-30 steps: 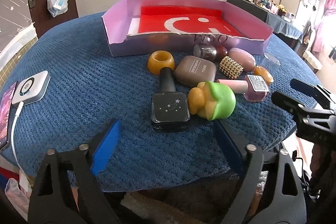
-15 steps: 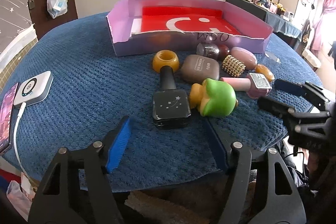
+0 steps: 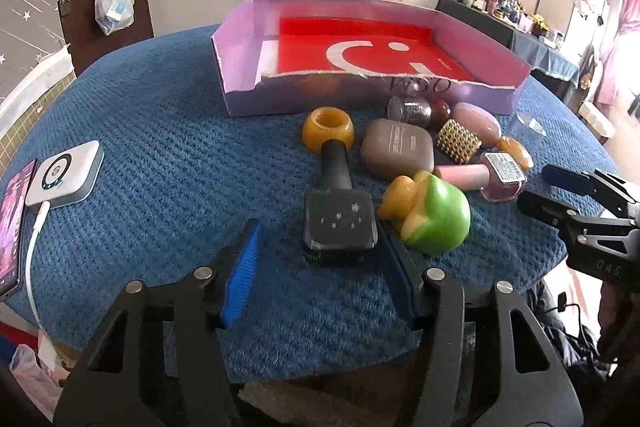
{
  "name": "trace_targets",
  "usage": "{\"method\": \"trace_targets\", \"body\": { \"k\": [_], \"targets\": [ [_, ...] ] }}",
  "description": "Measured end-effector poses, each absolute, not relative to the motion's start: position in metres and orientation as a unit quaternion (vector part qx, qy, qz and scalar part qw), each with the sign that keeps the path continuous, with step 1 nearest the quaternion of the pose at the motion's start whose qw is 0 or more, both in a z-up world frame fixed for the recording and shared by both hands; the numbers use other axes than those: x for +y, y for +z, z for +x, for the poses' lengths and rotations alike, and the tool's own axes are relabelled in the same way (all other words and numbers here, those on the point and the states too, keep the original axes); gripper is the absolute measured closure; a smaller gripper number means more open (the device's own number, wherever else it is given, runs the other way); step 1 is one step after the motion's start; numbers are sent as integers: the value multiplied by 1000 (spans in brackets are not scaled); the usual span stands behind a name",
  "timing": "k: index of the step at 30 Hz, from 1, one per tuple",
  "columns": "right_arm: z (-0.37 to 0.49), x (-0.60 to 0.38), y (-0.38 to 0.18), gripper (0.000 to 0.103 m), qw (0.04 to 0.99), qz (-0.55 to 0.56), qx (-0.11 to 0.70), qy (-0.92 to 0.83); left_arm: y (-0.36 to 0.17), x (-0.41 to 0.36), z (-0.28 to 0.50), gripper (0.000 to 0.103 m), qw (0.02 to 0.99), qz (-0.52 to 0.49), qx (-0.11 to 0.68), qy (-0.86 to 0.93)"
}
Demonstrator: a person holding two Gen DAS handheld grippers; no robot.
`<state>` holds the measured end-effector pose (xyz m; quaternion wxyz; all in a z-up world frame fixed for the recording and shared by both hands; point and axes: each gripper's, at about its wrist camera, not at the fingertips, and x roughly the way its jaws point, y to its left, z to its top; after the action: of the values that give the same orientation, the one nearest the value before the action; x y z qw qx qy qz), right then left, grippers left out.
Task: Organize rigid objects
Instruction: 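Grasp the black star-print nail polish bottle with left tool while right tool grasps the orange round puff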
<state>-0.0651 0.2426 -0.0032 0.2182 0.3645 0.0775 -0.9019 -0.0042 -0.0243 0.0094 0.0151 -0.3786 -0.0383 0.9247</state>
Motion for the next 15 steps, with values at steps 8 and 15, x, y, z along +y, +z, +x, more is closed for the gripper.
{"method": "trace_targets", "body": {
  "k": [8,15],
  "targets": [
    [-88,237,-3,46,222,358,73,-904,10,-20,-13,58,14,-377,-31,925],
    [-92,233,-1,63,240,357,73,-900,12,-12,-13,69,26,-377,-24,926]
  ]
}}
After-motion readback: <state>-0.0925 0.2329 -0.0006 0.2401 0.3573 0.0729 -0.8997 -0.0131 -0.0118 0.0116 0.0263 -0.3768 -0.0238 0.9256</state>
